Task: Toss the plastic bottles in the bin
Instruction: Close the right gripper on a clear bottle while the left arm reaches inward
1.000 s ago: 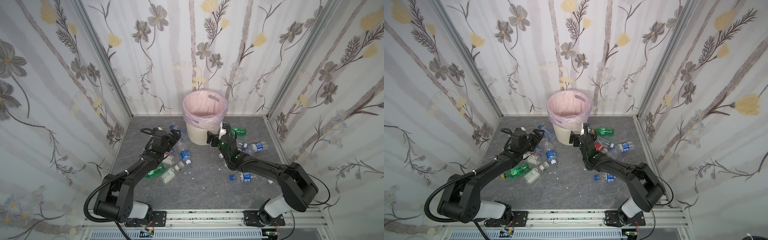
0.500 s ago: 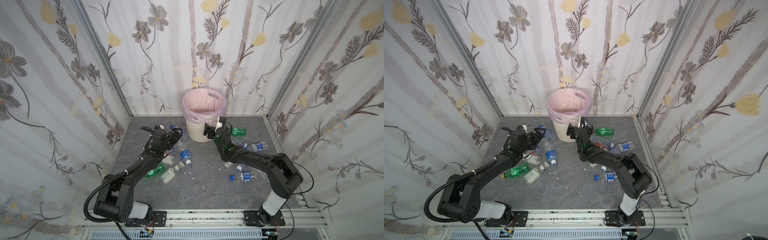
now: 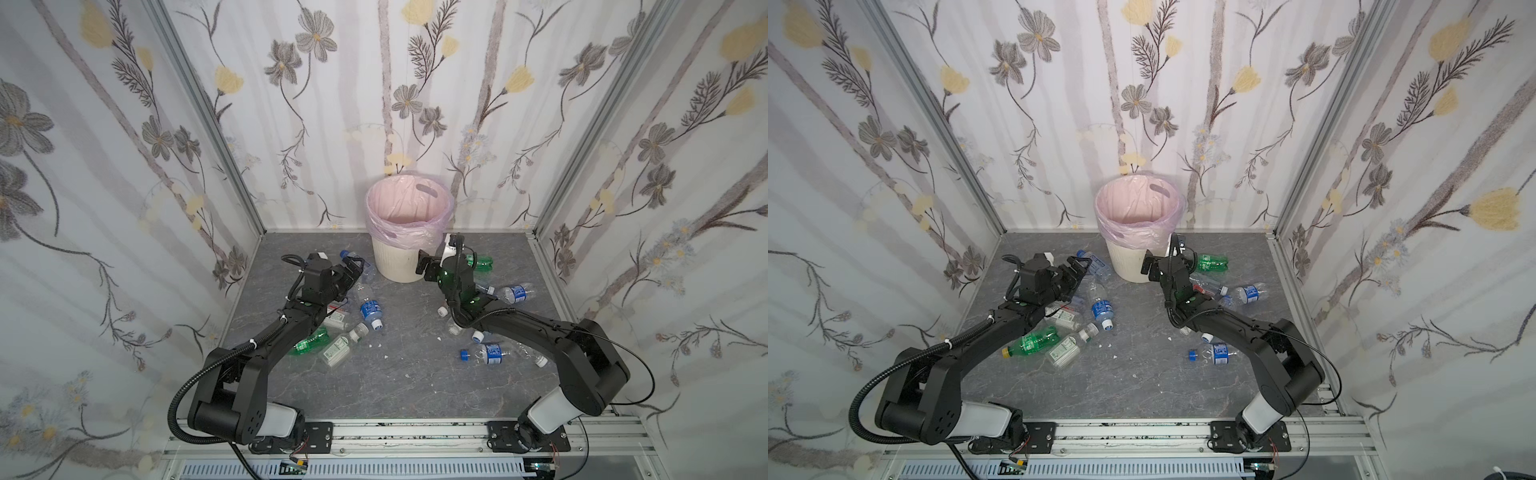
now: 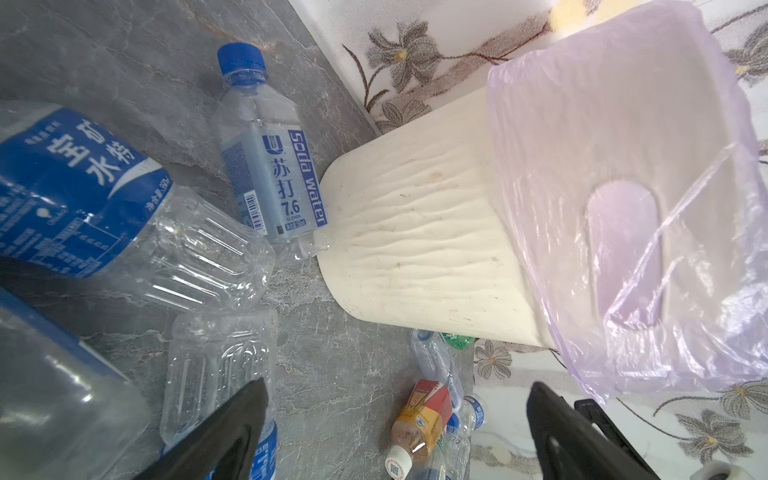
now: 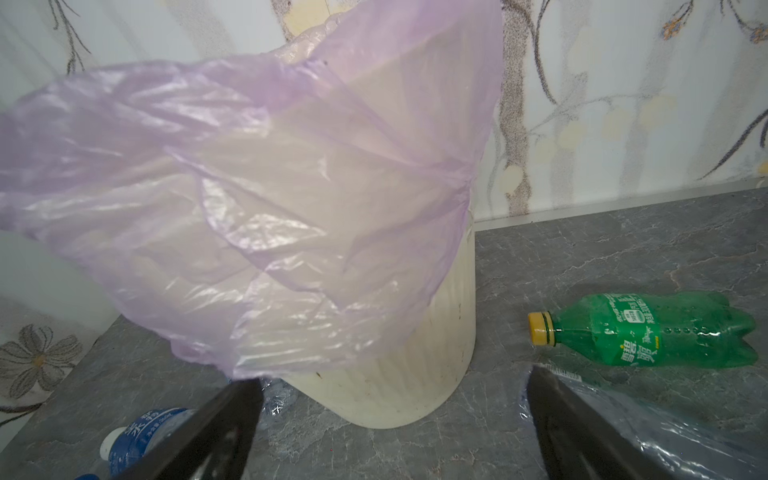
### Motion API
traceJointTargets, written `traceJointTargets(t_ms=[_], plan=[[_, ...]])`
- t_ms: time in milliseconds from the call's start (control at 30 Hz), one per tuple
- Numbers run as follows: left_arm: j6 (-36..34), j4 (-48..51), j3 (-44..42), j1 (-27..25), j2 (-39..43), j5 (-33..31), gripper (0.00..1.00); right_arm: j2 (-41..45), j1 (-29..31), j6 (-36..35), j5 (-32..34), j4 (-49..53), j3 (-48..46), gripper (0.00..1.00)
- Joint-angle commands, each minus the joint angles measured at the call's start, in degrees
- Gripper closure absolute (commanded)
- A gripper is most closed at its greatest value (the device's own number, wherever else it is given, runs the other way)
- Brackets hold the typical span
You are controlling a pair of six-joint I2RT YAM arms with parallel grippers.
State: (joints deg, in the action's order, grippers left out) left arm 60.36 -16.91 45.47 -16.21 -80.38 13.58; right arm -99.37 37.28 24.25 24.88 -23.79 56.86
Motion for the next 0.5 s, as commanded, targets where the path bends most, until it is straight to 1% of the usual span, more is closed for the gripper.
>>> traceJointTargets(t_ms=[0, 133, 267, 333, 467], plan=[[0.4, -1.5, 0.3, -0.3, 0.3, 1.0, 0.0, 2.7, -0.7, 2.1, -3.1, 8.1, -0.9, 0.0], [0.3, -1.5, 0.7, -1.3, 0.3, 2.8, 0.0, 7.5, -3.5, 4.8, -6.2, 14.3, -4.4, 0.0], [-0.3, -1.7, 1.0, -3.8, 0.1, 3.7, 0.0, 12.8, -6.8, 5.0, -2.3, 19.2, -7.7, 0.0], [-1.1, -1.8, 1.4, -5.5, -0.2, 4.2, 0.0, 14.7, -9.6, 5.6, -1.9, 20.4, -9.8, 0.0], [-3.2, -1.9, 3.0, -8.5, -1.6, 6.3, 0.0, 17.2, -17.5, 8.2, -4.0, 23.0, -12.6, 0.0]])
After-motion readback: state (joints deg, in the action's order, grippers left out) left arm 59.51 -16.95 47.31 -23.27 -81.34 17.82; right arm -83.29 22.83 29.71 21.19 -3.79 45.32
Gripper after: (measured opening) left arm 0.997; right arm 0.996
